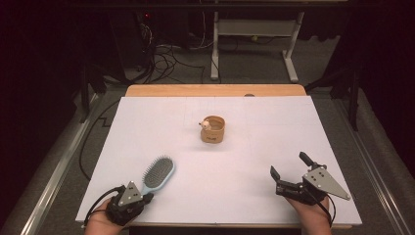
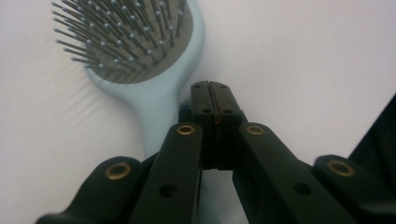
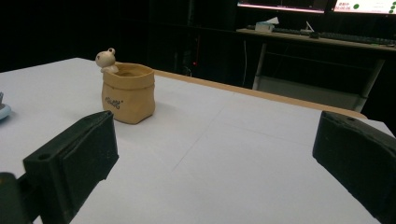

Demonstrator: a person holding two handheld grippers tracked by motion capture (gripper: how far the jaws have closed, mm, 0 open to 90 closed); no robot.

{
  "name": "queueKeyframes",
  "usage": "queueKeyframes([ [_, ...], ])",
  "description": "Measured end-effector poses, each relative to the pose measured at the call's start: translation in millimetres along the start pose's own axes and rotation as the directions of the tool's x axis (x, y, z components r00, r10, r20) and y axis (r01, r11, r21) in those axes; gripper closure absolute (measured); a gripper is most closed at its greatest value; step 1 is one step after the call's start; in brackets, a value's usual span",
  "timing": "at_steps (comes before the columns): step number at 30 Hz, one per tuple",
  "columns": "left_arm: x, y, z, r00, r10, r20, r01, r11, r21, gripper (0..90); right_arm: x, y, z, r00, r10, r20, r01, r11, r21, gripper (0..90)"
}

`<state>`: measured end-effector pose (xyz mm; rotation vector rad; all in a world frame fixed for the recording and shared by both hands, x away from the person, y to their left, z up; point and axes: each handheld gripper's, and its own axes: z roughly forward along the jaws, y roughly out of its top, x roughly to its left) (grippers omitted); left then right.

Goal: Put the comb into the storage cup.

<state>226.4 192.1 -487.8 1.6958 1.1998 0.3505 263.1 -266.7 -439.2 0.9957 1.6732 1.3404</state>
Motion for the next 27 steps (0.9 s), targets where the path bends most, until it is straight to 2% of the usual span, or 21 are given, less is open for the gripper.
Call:
queueKeyframes([
  [6, 3.1, 0.7, -2.3, 0.9999, -0.01, -0.007, 0.01, 0.9998, -0.017, 89.9, 0.0, 0.3, -0.5, 1.0, -0.001, 0.0, 0.001, 1.0, -0.002, 0.6],
  [10, 2.2, 3.3, -6.6, 0.9993, -0.03, 0.021, 0.031, 0.9983, -0.05, 89.8, -0.2, 0.2, -0.2, 1.0, -0.001, 0.0, 0.001, 1.0, -0.001, 0.6],
  [12, 2.6, 6.9, -10.1, 0.9979, -0.053, 0.039, 0.056, 0.9945, -0.088, 89.8, -0.3, 0.1, 0.0, 1.0, 0.0, 0.0, 0.0, 1.0, -0.001, 0.6],
  [15, 8.0, 12.3, -15.4, 0.9938, -0.099, 0.052, 0.105, 0.9829, -0.151, 89.6, -0.9, 0.3, -0.5, 1.0, -0.001, 0.001, 0.001, 1.0, -0.005, 0.6],
  [17, 9.4, 13.2, -16.4, 0.9925, -0.109, 0.054, 0.117, 0.98, -0.161, 89.5, -1.1, 0.3, -0.7, 1.0, 0.0, 0.001, 0.0, 1.0, -0.005, 0.6],
  [19, 14.3, 15.5, -20.4, 0.9889, -0.136, 0.06, 0.145, 0.9702, -0.194, 89.0, -1.1, 0.5, -1.1, 1.0, -0.001, 0.002, 0.001, 1.0, -0.007, 0.6],
  [20, 14.3, 15.5, -20.4, 0.9889, -0.136, 0.06, 0.145, 0.9702, -0.194, 88.8, -1.1, 0.5, -1.1, 1.0, -0.001, 0.002, 0.001, 1.0, -0.007, 0.6],
  [22, 17.3, 18.3, -23.7, 0.9861, -0.153, 0.066, 0.164, 0.9602, -0.226, 87.7, -0.9, 0.3, -0.5, 1.0, -0.002, 0.001, 0.002, 1.0, -0.004, 0.6],
  [23, 17.3, 18.3, -23.7, 0.9861, -0.153, 0.066, 0.164, 0.9602, -0.226, 87.1, -0.9, 0.3, -0.5, 1.0, -0.002, 0.001, 0.002, 1.0, -0.003, 0.6],
  [25, 20.4, 20.3, -25.2, 0.9821, -0.175, 0.069, 0.187, 0.9495, -0.252, 85.7, -0.8, 0.4, -0.9, 1.0, -0.001, 0.001, 0.001, 1.0, -0.006, 0.6],
  [27, 22.2, 20.5, -25.7, 0.9799, -0.186, 0.072, 0.198, 0.9461, -0.256, 83.5, -0.9, 0.4, -1.2, 1.0, -0.001, 0.002, 0.001, 1.0, -0.006, 0.6],
])
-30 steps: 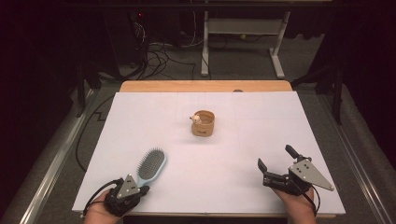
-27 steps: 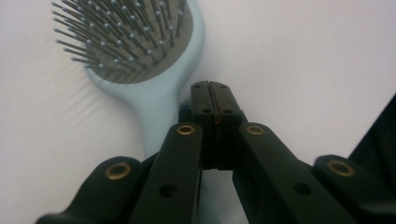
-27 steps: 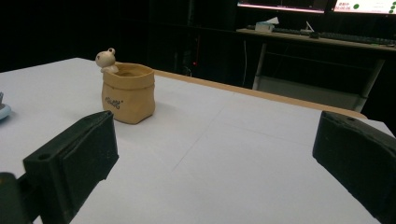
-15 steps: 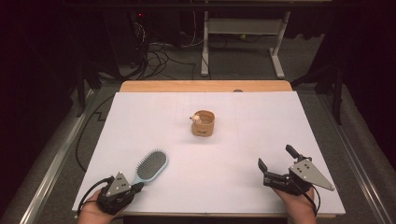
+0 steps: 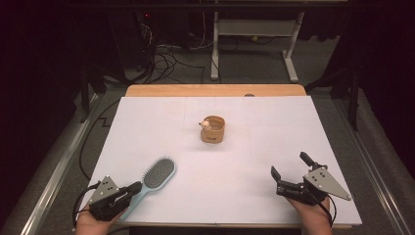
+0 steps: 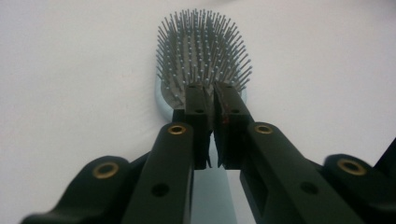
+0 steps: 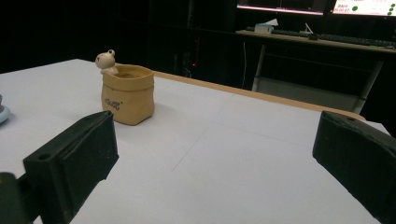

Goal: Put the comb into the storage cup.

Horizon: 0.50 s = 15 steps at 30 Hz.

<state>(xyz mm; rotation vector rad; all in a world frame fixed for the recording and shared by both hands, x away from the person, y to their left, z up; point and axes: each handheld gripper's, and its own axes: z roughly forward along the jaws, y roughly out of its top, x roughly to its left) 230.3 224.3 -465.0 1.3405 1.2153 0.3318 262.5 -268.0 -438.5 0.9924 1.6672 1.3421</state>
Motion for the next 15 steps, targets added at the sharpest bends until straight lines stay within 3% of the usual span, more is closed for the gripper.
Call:
queueKeyframes([
  [7, 1.9, 0.2, 1.3, 0.9999, 0.015, 0.0, -0.015, 0.9998, -0.01, 75.3, 0.0, -0.1, 0.2, 1.0, 0.0, -0.001, 0.0, 1.0, 0.0, 0.6],
  [15, -1.7, 5.3, 1.8, 0.9999, 0.013, 0.009, -0.013, 0.9996, -0.026, 54.6, -1.5, -0.3, 0.2, 1.0, -0.004, -0.002, 0.004, 1.0, 0.002, 0.7],
])
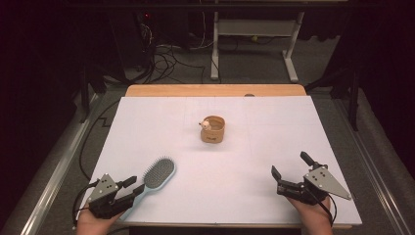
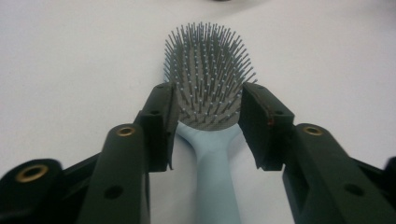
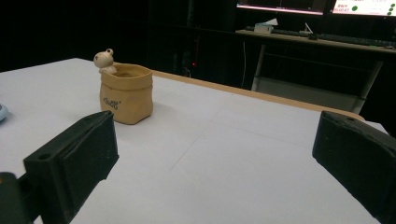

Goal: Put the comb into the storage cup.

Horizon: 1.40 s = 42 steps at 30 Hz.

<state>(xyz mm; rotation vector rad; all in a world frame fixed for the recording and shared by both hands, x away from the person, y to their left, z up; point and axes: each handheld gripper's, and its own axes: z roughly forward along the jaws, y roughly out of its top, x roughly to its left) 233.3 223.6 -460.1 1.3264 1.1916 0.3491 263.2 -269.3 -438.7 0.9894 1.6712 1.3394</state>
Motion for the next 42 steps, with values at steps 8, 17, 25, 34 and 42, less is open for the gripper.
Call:
queueKeyframes([
  [8, -0.4, 1.6, 0.0, 0.9997, 0.019, 0.015, -0.019, 0.9998, -0.002, 45.3, 0.2, 0.4, -0.5, 1.0, 0.005, -0.002, -0.005, 1.0, -0.003, 0.7],
  [17, 4.9, 5.3, -0.8, 0.9994, -0.033, 0.012, 0.034, 0.9987, -0.039, 27.8, 0.0, 0.1, 0.3, 1.0, 0.007, -0.003, -0.007, 1.0, -0.003, 0.8],
  [25, 7.7, 4.7, 2.8, 0.9987, -0.051, -0.008, 0.051, 0.9975, -0.048, 0.3, -0.9, 0.3, -0.6, 0.9999, 0.015, -0.003, -0.015, 1.0, -0.007, 0.8],
  [34, 2.9, 6.0, 8.6, 0.9988, -0.048, 0.001, 0.049, 0.9985, -0.026, 0.3, -2.1, 0.9, -1.6, 0.9996, 0.026, -0.006, -0.026, 1.0, -0.014, 0.8],
  [42, 0.7, 12.4, 17.5, 0.9991, -0.035, -0.023, 0.036, 0.9979, 0.055, 0.2, -2.3, 0.1, -0.6, 0.9996, 0.027, -0.007, -0.027, 1.0, -0.008, 0.8],
])
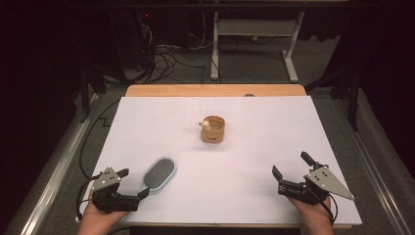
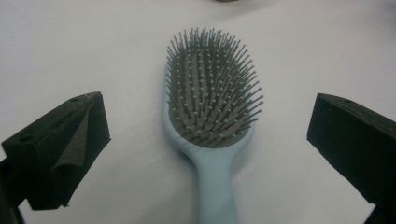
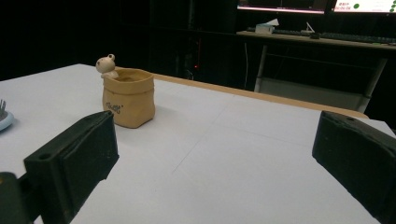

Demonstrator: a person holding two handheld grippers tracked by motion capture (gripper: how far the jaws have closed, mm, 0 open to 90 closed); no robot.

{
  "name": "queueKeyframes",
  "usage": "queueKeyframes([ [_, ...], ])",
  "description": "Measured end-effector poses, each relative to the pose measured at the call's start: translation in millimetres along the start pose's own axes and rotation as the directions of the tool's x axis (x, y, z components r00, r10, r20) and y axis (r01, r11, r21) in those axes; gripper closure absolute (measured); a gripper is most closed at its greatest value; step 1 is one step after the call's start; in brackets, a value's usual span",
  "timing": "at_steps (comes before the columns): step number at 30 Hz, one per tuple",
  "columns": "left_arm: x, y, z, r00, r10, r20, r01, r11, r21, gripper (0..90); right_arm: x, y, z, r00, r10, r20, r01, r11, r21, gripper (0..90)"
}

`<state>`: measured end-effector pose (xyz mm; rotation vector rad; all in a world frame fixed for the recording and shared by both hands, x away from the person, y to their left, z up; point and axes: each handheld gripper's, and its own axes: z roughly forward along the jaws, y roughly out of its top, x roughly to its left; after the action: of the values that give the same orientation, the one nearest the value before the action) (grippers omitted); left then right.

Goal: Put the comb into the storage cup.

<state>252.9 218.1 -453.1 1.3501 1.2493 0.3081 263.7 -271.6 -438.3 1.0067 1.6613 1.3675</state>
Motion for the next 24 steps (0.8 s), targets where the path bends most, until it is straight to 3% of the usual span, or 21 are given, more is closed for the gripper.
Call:
queueKeyframes([
  [7, -6.0, 6.2, 16.5, 0.9985, 0.042, -0.034, -0.039, 0.9951, 0.091, 0.3, -0.3, -0.3, 0.5, 1.0, 0.001, 0.002, -0.001, 1.0, 0.003, 0.8],
  [12, -5.3, 7.9, 27.3, 0.9946, 0.08, -0.065, -0.069, 0.9836, 0.167, 0.3, 0.1, 0.6, -0.4, 1.0, -0.001, 0.003, 0.001, 1.0, -0.002, 0.8],
  [19, -5.0, 4.9, 38.0, 0.9951, 0.055, -0.082, -0.036, 0.9763, 0.213, 0.3, 0.9, 0.1, 0.6, 1.0, -0.009, 0.003, 0.009, 1.0, 0.004, 0.8],
  [24, -6.5, 3.7, 44.4, 0.9933, 0.068, -0.093, -0.044, 0.9689, 0.244, 0.3, 0.3, 0.5, -0.1, 1.0, -0.005, 0.006, 0.005, 1.0, 0.001, 0.8],
])
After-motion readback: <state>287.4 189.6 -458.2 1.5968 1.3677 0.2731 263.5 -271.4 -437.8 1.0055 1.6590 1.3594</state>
